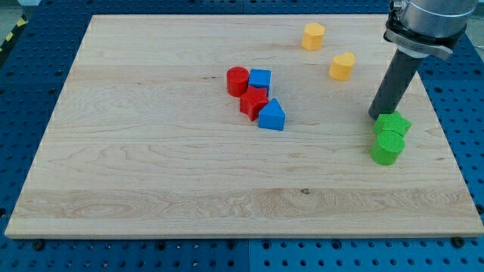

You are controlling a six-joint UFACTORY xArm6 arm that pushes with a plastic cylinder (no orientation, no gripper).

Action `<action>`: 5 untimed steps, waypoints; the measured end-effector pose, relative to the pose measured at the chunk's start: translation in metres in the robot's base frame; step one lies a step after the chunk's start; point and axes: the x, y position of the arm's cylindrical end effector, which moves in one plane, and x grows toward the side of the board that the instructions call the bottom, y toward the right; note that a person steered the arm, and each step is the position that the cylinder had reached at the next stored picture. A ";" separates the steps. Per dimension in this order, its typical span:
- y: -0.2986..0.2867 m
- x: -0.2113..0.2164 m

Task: Separate green star and green circle

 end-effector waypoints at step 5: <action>0.008 0.015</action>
